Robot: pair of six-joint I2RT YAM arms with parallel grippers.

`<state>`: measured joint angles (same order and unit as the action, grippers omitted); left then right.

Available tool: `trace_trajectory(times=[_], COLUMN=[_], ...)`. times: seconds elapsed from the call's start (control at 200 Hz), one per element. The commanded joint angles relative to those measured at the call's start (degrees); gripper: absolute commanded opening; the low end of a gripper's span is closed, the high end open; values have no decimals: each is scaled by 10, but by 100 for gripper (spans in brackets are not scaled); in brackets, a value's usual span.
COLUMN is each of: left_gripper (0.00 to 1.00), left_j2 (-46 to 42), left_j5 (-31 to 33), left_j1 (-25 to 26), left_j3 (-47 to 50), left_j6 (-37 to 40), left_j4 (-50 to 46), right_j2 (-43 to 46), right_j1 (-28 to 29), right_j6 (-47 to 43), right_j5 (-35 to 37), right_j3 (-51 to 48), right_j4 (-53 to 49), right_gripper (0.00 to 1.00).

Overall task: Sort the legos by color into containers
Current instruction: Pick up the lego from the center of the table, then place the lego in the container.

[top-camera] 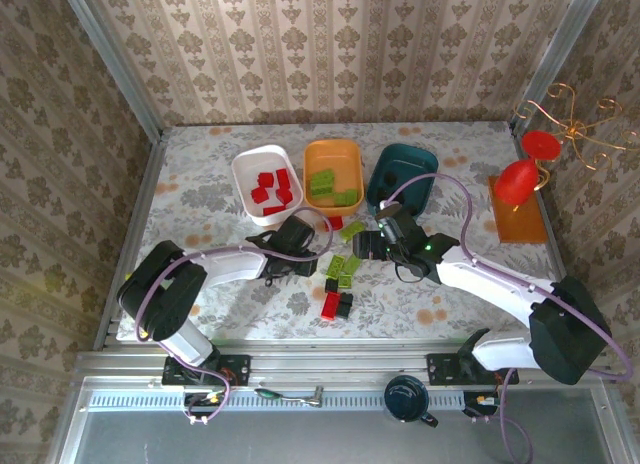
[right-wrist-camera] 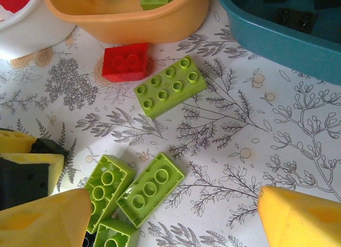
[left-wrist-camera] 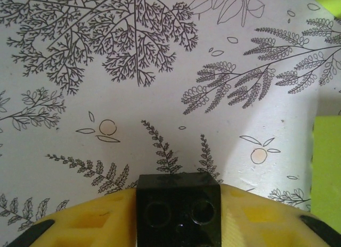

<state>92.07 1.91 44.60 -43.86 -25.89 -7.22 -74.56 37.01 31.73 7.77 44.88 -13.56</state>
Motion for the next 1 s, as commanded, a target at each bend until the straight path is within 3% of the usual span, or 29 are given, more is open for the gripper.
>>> trace_trajectory(times=[0.0,0.27,0.655,0.885,0.995], left_gripper=[37,35,34,34,42], left_j2=[21,10,220,353,375], left_j5=[-23,-53,-120,-135,-128], left_j1=[7,24,23,26,25], left_j3=[1,-108,-411,-561,-591], left_j6=[0,11,7,-22,-31], left_j4=[16,-5,41,47,45], right_j2=[15,64,214,257,265], right_j1=[1,1,0,0,0], right_j6=[5,29,54,51,49], right_j5=[24,57,121,126,123], right_j3=[-4,-38,-101,-108,-110], right_j4=[-13,-14,-68,-102,-107], right_gripper=[83,84,84,84,85])
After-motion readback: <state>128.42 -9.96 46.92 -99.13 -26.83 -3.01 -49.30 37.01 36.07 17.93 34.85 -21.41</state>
